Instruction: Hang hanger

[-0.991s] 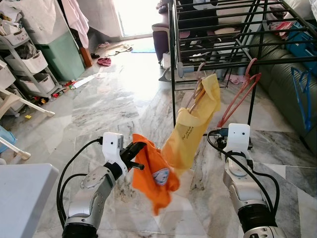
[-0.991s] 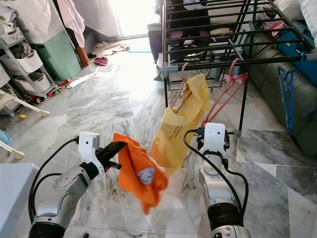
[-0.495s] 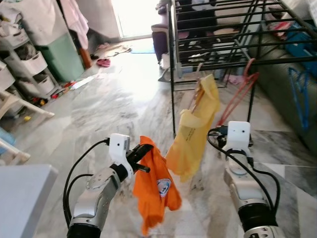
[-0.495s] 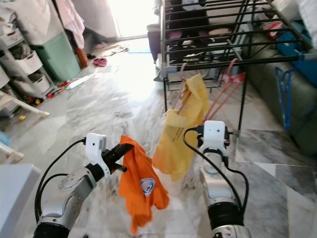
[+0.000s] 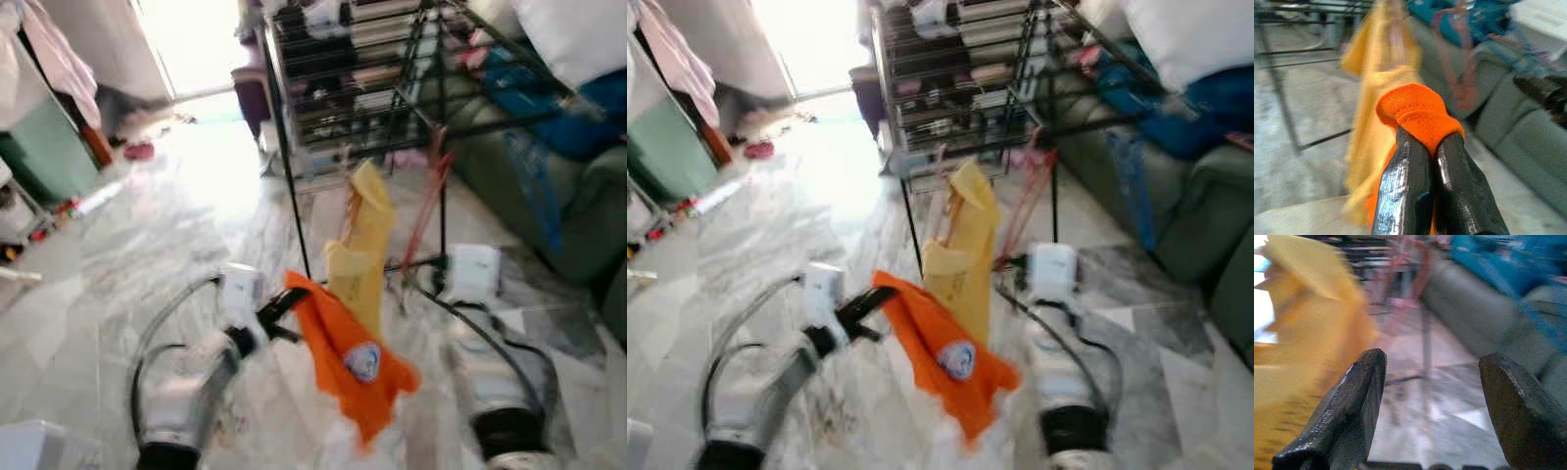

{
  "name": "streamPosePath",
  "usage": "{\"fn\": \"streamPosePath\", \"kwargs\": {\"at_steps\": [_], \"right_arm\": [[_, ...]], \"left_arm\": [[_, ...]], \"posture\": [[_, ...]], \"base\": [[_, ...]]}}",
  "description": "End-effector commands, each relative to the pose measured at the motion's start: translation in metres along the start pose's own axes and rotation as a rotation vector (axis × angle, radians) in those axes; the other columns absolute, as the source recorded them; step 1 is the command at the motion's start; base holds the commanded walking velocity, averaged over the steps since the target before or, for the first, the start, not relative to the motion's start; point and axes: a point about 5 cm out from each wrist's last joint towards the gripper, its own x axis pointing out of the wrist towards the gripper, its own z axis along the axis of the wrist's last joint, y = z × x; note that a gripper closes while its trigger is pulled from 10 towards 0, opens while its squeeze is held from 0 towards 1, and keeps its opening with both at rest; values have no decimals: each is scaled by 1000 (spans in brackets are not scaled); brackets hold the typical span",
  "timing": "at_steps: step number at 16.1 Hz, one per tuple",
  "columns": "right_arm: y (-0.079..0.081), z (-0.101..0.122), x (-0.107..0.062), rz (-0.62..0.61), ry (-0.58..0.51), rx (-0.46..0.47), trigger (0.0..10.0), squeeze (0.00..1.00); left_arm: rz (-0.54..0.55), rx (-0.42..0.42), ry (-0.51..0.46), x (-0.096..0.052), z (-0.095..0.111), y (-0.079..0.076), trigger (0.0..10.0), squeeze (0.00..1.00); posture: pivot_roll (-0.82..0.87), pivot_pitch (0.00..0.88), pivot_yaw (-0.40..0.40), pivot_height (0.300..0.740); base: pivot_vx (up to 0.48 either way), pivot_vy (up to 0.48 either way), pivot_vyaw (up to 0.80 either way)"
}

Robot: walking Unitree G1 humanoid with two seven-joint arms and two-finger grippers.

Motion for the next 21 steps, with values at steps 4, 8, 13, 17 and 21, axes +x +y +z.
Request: {"fn": "streamPosePath", "kwargs": {"at_steps": [4,8,13,17,21], "right_arm": [[-7,4,0,-9,-18,-16,10000,0],[-6,5,1,-9,-15,-14,10000,0],[-19,14,17,-34,2,-35,10000,0],[-32,31,37,-95,16,-54,10000,0],[-26,34,51,-46,89,-33,10000,0]], "left_arm": [[-15,-3,-48,2,8,-4,10000,0],[-23,5,-32,1,6,-6,10000,0],[-95,20,-2,-5,2,-15,10000,0],[-113,20,19,-6,-1,-19,10000,0],[-135,18,37,-8,-3,-23,10000,0]], "posture": [[-87,0,122,740],[-86,0,118,740],[-79,11,111,740],[-75,16,111,740],[-72,30,114,740]], "base": [[174,165,0],[0,0,0],[0,0,0],[0,0,0],[0,0,0]]}}
